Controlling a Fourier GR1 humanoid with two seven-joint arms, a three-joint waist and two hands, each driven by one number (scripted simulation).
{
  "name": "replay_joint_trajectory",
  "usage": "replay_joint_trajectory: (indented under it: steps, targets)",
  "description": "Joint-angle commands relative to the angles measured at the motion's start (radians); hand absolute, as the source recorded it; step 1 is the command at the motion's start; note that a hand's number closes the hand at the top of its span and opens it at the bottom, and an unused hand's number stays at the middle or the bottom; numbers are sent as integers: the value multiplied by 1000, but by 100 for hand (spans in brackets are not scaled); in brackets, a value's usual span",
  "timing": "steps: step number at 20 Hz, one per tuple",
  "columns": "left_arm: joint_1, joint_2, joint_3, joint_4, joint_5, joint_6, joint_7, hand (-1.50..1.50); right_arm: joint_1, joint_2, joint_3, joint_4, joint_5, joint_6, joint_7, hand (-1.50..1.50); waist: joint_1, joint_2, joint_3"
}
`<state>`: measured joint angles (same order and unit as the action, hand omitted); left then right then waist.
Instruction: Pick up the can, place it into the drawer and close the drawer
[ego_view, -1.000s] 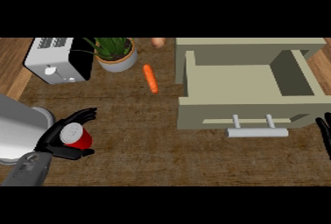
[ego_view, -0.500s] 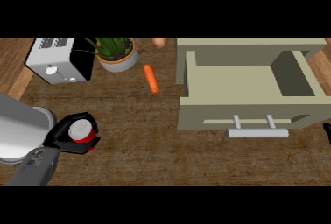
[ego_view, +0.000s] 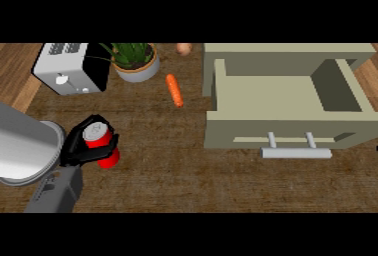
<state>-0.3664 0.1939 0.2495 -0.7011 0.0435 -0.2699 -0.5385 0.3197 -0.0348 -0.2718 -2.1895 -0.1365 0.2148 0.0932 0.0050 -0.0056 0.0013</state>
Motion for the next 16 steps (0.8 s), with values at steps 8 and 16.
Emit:
replay_joint_trajectory:
  steps: [8, 16]
  targets:
    - [83, -161, -107, -539, 12, 253, 339, 150, -1, 18, 29, -70, 8, -35, 65, -150, 1, 0, 0]
    - [-83, -193, -233, -642, -57, 409, 519, 150, -34, 11, 13, -43, 2, -32, 43, -150, -11, 4, -1]
